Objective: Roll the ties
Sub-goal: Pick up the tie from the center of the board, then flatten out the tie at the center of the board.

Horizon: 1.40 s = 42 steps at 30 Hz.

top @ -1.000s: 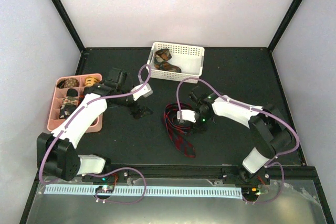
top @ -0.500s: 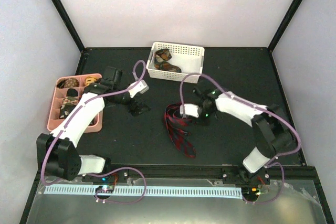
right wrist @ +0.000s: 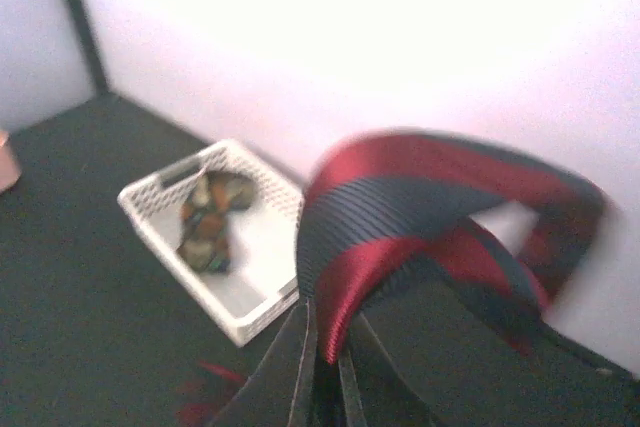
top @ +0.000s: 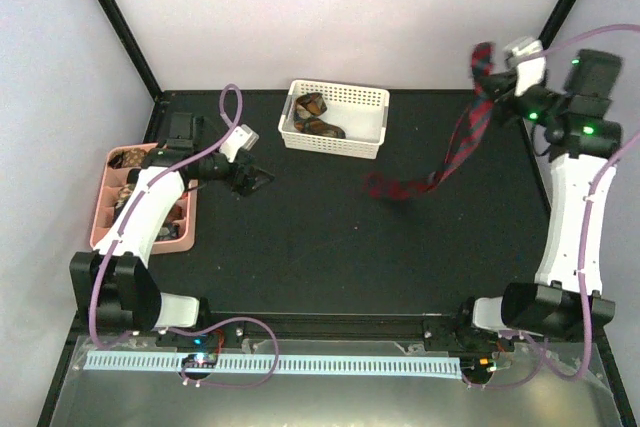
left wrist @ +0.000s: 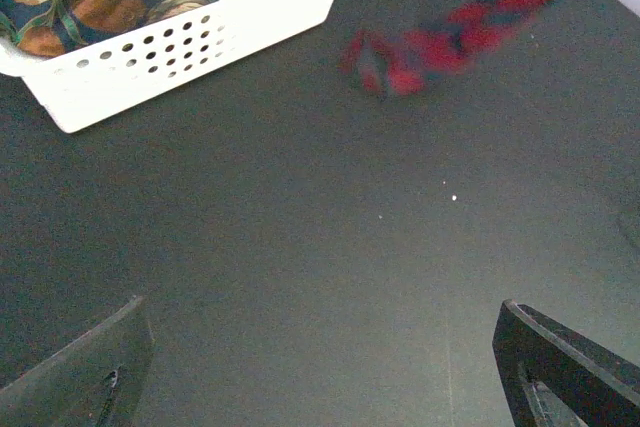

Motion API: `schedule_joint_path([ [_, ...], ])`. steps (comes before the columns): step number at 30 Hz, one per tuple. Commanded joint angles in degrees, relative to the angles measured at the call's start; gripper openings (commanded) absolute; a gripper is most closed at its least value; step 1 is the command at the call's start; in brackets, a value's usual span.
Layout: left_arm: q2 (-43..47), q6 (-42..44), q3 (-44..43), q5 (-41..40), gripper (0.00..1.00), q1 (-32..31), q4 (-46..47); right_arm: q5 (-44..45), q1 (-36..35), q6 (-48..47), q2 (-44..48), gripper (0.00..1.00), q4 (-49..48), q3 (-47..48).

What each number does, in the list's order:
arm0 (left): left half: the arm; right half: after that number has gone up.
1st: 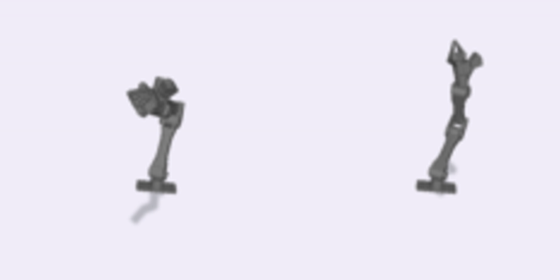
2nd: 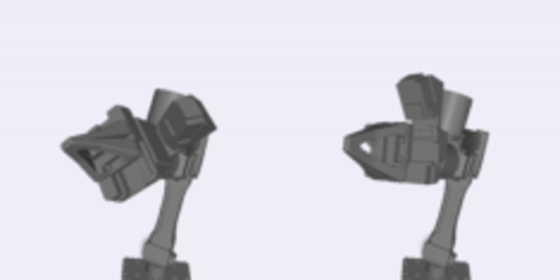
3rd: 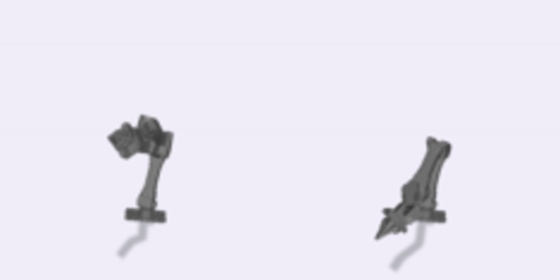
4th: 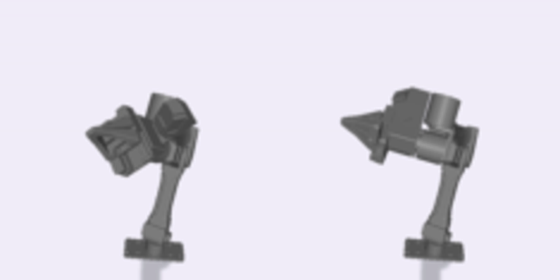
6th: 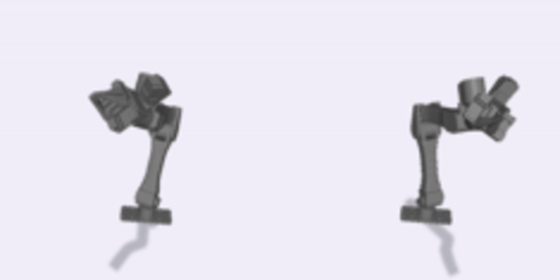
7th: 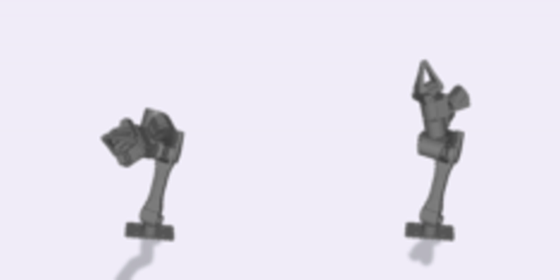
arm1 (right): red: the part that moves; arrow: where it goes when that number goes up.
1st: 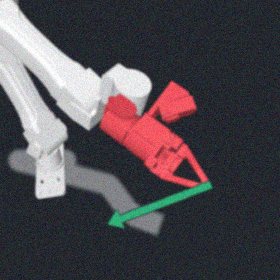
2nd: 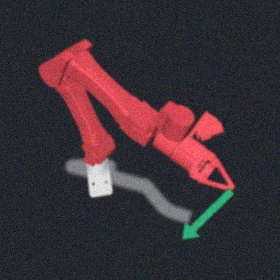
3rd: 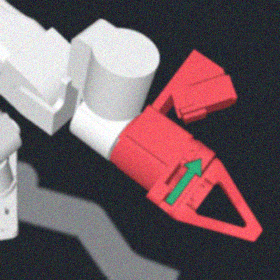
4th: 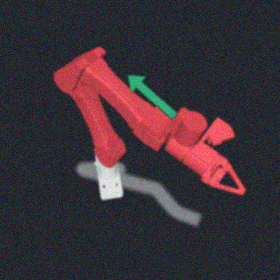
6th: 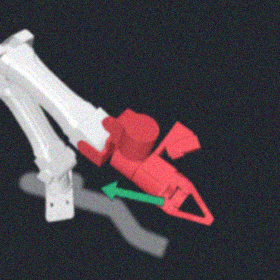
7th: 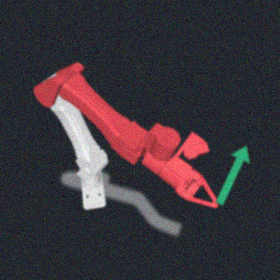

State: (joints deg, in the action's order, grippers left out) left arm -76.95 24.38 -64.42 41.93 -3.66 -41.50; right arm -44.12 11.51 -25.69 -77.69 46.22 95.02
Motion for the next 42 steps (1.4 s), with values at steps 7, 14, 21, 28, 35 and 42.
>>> schedule_joint_path([
  [7, -0.9, -3.6, -1.7, 4.4, 0.96, 4.2, 3.3, -3.6, 3.2, 16.6, 3.8, 0.02, -6.4, 9.4],
  [14, -0.6, -6.6, -0.4, 4.5, 0.96, 8.4, 5.6, 20.0, -24.8, 5.7, 5.9, 0.02, -15.0, -14.6],
  [21, 0.2, -4.2, 0.2, 5.8, 0.98, 10.9, 3.3, 35.4, -54.9, 0.4, -1.1, 0.58, -17.6, -30.8],
  [28, 1.6, 3.8, 1.8, 6.6, 0.99, 9.8, 2.1, 19.2, -51.8, 0.0, 2.8, 0.88, -7.4, -26.9],
  [35, -0.7, 6.9, 1.6, -3.4, 0.96, -3.6, 5.1, 18.8, -31.8, -5.2, 3.4, 0.80, -1.3, -30.6],
  [42, -11.9, 9.7, -7.1, -22.2, 0.94, -23.4, 8.2, 25.9, -13.5, -9.1, -2.9, 0.63, 0.4, -32.3],
])
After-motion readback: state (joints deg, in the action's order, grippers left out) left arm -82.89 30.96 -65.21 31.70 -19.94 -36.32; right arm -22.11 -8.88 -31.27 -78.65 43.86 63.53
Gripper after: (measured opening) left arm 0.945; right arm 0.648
